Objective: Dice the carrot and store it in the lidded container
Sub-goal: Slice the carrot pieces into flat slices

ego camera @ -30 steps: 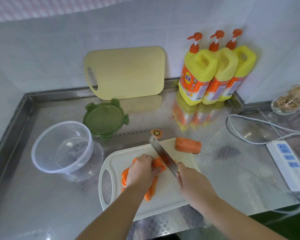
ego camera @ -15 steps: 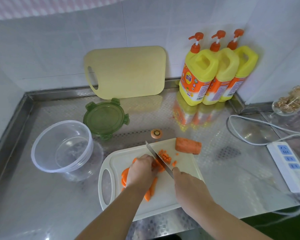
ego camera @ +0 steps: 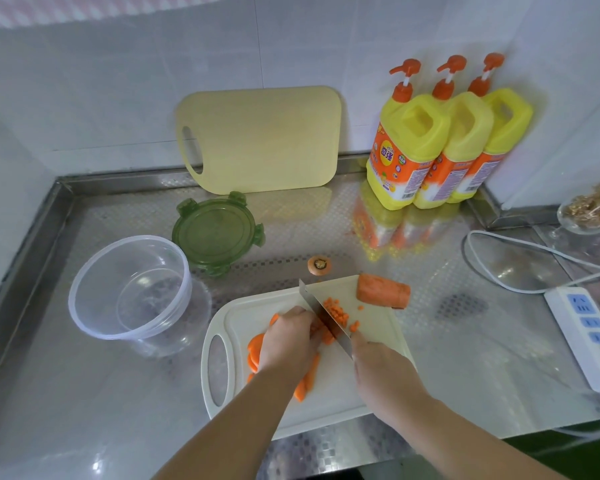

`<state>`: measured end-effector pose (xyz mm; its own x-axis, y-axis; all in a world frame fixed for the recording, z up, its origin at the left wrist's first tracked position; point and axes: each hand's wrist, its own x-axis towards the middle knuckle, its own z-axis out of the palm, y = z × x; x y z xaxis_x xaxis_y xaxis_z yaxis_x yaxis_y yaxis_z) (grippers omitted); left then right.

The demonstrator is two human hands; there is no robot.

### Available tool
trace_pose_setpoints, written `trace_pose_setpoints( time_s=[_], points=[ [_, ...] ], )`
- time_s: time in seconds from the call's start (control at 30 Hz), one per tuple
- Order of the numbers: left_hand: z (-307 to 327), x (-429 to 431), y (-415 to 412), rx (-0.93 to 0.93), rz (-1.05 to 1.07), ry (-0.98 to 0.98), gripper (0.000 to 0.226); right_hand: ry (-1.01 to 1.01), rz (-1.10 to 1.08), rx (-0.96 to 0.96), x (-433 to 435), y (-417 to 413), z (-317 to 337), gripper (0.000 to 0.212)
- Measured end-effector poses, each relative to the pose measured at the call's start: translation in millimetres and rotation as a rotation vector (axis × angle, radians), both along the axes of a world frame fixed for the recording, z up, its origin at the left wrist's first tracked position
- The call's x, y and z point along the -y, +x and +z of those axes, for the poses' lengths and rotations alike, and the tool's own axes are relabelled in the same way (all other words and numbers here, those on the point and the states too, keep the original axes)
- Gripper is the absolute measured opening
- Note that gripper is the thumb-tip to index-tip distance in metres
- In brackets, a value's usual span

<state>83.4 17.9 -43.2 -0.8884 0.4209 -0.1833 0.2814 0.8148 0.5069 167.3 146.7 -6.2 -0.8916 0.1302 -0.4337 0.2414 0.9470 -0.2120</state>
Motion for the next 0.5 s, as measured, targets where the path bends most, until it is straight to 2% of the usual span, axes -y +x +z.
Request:
trace_pose_setpoints(
  time_s=[0.07, 0.23, 0.5],
  points=[
    [1.2, 0.1, 0.8, 0.008, 0.009, -0.001, 0.014, -0.051, -0.045, -0.039, -5.5, 1.5, -0.6, 0.032],
    [4.1, 1.8, 2.6, 0.031, 0.065, -0.003, 0.019, -0.067, -0.066, -0.131, -6.0, 4.4, 8.7, 0.03],
    [4.6, 4.1, 3.1, 0.03, 0.051, -0.014, 0.016, -0.005, -0.013, -0.075, 2.0, 8.5, 15.6, 0.029]
  ],
)
